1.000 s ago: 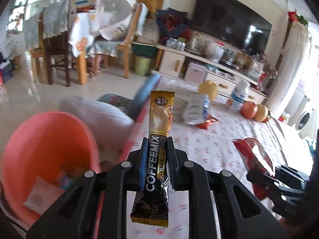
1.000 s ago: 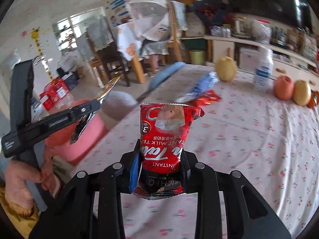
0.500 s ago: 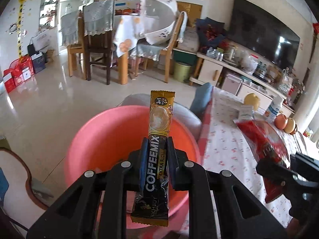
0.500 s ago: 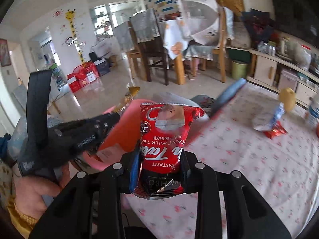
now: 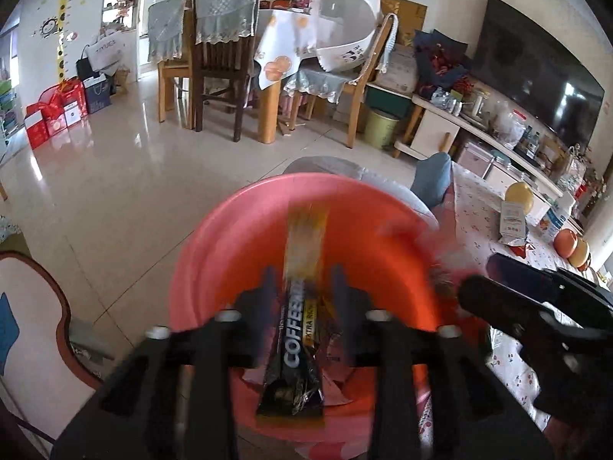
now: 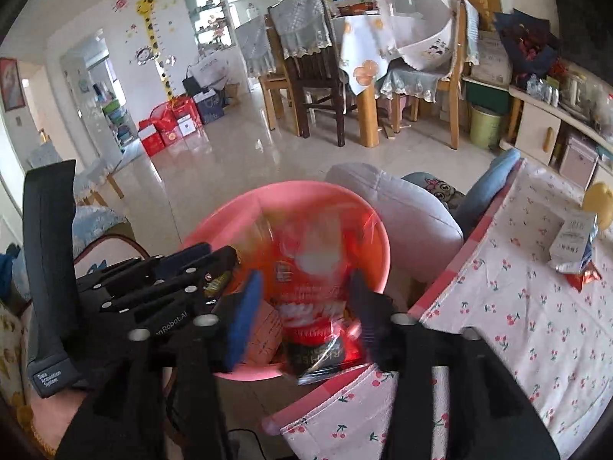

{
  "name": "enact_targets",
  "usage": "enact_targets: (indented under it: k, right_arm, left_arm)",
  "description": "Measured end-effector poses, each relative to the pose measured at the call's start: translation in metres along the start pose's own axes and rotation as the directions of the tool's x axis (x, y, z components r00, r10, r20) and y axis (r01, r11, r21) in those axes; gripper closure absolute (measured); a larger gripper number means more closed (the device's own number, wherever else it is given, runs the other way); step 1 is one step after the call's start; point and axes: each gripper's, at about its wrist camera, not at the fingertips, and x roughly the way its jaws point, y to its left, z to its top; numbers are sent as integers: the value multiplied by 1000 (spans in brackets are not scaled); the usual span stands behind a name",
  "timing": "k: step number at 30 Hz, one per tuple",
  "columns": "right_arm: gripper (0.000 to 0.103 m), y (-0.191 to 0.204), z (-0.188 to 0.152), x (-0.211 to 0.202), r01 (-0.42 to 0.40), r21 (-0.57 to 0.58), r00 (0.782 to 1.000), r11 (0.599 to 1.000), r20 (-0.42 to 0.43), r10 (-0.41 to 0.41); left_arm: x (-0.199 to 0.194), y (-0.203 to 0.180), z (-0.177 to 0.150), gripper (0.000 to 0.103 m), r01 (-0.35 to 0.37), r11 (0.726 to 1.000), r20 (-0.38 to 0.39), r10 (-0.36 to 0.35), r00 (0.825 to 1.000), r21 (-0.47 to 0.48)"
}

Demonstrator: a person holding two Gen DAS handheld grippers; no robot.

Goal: Collect trash
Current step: 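Open both tools to drop the coffee stick and sachet into the bucket, then move both open tools back over the table toward the remaining packets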

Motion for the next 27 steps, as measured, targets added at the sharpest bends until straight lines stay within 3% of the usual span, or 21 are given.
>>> enact_targets:
  k: [1,3,6,10,19,27]
  right_arm:
    - [24,-3,-2,-4,14,5,1000,1000,13,-14]
    - [18,-8,-7,-14,56,5,998,998,35,-56]
    - [16,-16,-15,-29,98,6,994,995,51,-99]
    - [15,-30,-26,-44,150,10,987,989,56,-151]
    - [13,-57,-53,-69,243,12,969,970,37,-244]
    - [12,-78,-78,-93,294,23,955,956,38,-295]
  left_arm:
    - [0,-1,0,34,-24,1000,6,24,1000,2]
    - [-2,-3,-1,29,-37,999,15,37,999,19]
    - [-5,-6,-2,18,-42,999,18,41,999,32]
    - [-13,-17,-5,11,-54,996,35,52,998,68]
    - [-33,-42,-10,10,-54,987,58,46,997,151]
    - [-51,-73,-17,10,36,980,56,-48,997,195]
